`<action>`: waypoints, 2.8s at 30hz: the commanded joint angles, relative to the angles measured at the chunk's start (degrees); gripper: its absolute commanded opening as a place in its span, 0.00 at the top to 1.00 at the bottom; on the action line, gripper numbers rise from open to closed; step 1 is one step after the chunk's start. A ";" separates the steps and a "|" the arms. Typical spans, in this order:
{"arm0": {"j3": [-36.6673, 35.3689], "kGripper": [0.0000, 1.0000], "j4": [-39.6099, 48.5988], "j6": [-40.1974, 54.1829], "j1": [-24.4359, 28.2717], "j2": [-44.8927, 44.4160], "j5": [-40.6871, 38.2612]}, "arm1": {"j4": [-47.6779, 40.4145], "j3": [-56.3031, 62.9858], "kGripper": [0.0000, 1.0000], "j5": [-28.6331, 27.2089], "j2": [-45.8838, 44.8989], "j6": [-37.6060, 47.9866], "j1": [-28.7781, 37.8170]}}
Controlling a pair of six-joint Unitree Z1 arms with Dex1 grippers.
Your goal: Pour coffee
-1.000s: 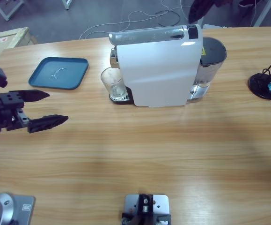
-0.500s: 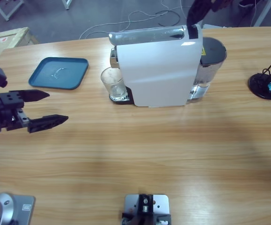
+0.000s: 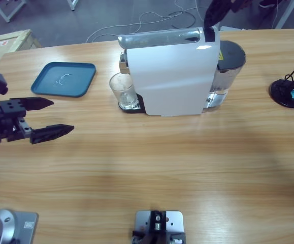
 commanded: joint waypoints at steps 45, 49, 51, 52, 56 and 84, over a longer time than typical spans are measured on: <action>1.72 0.02 -2.36 -0.79 -0.52 3.22 0.57 | 1.00 -0.76 1.00 -3.13 1.76 -4.05 0.12; 1.72 0.02 -2.45 -0.79 -0.52 3.31 0.55 | 0.91 -0.72 1.00 -2.22 2.80 -4.05 0.24; 1.72 0.02 -2.45 -0.79 -0.52 3.35 0.55 | 0.99 -0.65 1.00 -1.94 3.31 -4.12 0.56; 1.72 0.02 -2.52 -0.79 -0.52 3.42 0.55 | 1.00 -0.63 1.00 -1.90 3.56 -4.14 0.75; 1.72 0.02 -2.71 -0.79 -0.52 3.75 0.55 | 1.00 -0.09 1.00 -1.73 3.52 -4.14 1.18; 2.07 0.02 -3.15 -0.79 -0.52 3.87 0.55 | 0.19 5.48 1.00 -2.52 3.91 -4.03 1.70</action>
